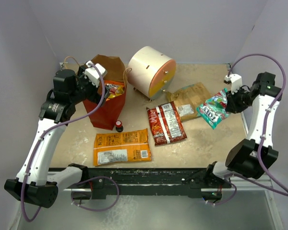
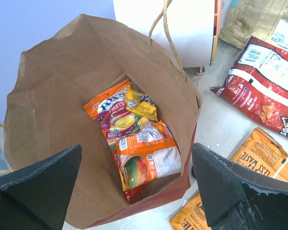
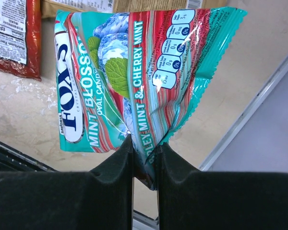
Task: Place the snacks into the paper bag
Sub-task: Pick up the snack from the center of the board, then place the snack in the paper bag.
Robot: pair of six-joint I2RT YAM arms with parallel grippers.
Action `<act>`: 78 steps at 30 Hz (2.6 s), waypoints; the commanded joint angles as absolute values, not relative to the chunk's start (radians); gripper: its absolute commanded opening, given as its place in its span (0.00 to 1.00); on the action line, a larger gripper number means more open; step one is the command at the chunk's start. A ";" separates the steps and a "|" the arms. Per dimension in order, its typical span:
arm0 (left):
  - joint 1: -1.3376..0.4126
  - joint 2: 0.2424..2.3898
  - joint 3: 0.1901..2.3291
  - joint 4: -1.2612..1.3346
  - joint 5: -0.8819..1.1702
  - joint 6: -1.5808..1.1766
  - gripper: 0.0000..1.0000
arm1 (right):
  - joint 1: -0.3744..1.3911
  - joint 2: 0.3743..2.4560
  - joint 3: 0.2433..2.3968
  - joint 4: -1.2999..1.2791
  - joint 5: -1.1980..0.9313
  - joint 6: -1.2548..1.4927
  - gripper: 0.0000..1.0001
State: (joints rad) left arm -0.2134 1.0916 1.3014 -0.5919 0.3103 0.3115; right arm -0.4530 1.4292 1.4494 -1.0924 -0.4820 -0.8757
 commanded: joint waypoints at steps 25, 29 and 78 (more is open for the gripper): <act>-0.405 1.316 1.569 -0.234 0.783 -0.186 0.97 | -0.002 1.213 1.393 -0.040 -0.881 0.111 0.00; -0.435 1.374 1.589 -0.155 0.778 -0.285 0.96 | 0.044 1.195 1.343 0.138 -0.855 0.221 0.00; -0.441 1.196 1.759 -0.532 0.362 0.204 0.00 | 0.138 1.091 1.190 -0.126 -0.918 -0.137 0.64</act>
State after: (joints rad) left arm -0.4686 1.2751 1.6829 -0.4824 0.5308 0.0505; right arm 0.1390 1.1175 1.1831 0.0090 -0.9386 0.0380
